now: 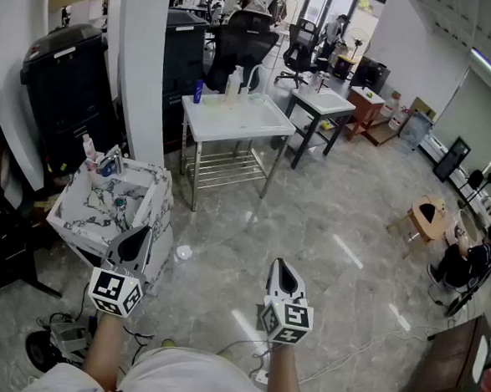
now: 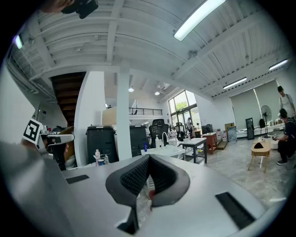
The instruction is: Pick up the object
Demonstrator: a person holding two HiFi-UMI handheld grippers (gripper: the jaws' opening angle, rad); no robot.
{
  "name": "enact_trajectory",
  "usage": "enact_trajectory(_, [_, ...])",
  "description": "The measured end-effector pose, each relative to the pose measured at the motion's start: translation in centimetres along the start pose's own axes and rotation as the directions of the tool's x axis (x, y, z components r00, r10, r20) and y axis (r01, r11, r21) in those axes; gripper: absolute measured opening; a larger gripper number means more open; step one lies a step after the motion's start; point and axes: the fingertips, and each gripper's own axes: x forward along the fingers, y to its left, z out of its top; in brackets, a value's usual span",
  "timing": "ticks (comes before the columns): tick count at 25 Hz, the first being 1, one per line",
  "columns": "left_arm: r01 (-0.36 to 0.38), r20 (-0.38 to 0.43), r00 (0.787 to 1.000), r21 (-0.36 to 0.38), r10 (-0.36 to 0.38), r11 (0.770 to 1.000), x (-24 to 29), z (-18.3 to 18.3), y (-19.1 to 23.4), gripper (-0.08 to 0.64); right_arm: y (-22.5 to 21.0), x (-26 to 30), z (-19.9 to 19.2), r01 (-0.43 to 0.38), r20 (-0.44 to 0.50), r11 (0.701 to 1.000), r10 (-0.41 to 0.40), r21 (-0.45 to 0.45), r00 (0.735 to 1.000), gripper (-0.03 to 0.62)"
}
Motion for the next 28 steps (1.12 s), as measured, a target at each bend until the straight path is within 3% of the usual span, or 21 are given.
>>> enact_trajectory(18, [0.0, -0.003, 1.0, 0.015, 0.0, 1.0, 1.0, -0.4, -0.4, 0.021, 0.2, 1.0, 0.0, -0.028, 0.047, 1.0, 0.028, 0.006, 0.998, 0.006])
enact_trajectory(26, [0.006, -0.014, 1.0, 0.011, -0.006, 1.0, 1.5, -0.7, -2.3, 0.025, -1.6, 0.6, -0.8, -0.035, 0.03, 0.999, 0.034, 0.016, 0.999, 0.006])
enact_trajectory(28, [0.004, -0.022, 1.0, 0.012, -0.004, 1.0, 2.0, -1.0, -3.0, 0.053, -2.3, 0.6, -0.8, -0.038, 0.03, 0.999, 0.037, 0.015, 0.999, 0.006])
